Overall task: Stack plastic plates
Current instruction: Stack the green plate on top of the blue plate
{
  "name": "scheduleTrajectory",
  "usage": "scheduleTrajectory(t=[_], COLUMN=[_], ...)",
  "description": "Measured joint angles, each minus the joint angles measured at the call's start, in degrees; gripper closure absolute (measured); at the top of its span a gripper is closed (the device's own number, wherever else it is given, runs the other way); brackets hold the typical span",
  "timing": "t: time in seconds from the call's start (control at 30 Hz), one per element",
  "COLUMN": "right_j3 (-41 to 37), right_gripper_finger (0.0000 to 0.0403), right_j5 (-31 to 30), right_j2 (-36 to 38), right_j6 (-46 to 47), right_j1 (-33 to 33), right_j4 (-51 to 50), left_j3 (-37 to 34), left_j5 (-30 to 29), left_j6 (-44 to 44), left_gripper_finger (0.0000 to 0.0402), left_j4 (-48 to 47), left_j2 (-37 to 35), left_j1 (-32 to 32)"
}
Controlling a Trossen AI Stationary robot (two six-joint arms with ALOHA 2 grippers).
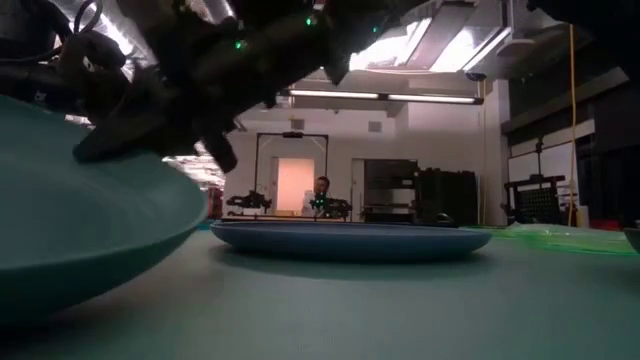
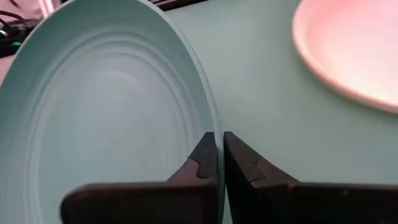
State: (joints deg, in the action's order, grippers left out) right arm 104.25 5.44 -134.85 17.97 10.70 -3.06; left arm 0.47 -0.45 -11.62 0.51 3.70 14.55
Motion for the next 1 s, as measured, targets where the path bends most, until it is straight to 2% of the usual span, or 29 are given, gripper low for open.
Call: scheduleTrajectory(t=[0.3, 0.6, 1.0], right_j3=[-0.05, -2.63, -18.92], right_gripper_finger=[0.0402, 0.0403, 0.0403], right_j5=[-1.76, 0.12, -3.29], right_j2=[4.29, 9.77, 23.79], right_j6=[-2.84, -3.06, -2.24], right_j1=[-1.46, -3.37, -8.0], right_j4=[-9.38, -12.29, -12.86], left_j3=[0.0, 0.0, 0.0], left_j5=[0.07, 0.11, -0.03], left_j6=[0.09, 0.12, 0.13], left_gripper_finger=[0.0401, 0.0401, 0.0401], left_j4=[0.0, 0.0, 0.0], left_j2=[0.0, -0.02, -0.02], left_j1=[0.0, 0.0, 0.0])
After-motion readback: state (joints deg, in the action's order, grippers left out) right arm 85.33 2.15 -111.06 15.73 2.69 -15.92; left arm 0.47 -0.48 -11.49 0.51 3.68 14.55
